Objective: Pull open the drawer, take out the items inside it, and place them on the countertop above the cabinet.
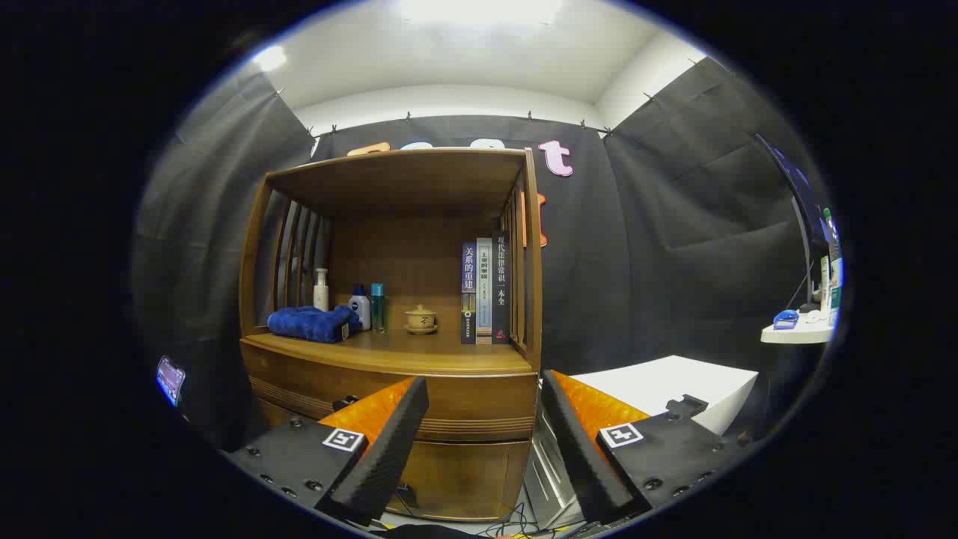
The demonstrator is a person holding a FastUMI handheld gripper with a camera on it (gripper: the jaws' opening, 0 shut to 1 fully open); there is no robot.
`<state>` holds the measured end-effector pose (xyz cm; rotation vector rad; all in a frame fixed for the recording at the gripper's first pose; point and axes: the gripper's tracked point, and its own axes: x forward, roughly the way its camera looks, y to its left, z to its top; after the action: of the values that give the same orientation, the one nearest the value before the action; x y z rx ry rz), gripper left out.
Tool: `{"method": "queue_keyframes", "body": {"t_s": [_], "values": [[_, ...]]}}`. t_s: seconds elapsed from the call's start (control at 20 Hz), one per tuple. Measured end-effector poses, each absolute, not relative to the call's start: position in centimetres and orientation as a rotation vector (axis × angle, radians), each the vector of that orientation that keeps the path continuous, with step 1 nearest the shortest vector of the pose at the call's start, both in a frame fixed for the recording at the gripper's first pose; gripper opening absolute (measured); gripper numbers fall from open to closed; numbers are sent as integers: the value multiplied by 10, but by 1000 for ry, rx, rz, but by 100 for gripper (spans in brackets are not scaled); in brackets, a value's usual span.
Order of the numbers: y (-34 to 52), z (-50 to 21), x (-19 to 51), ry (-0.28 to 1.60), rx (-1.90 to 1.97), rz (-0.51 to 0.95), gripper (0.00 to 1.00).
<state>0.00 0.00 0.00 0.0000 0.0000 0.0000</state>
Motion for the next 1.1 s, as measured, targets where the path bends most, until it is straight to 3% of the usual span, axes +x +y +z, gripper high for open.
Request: {"method": "queue_keyframes", "body": {"t_s": [1.1], "values": [[0,-1,1,7,-1,1,98]]}}
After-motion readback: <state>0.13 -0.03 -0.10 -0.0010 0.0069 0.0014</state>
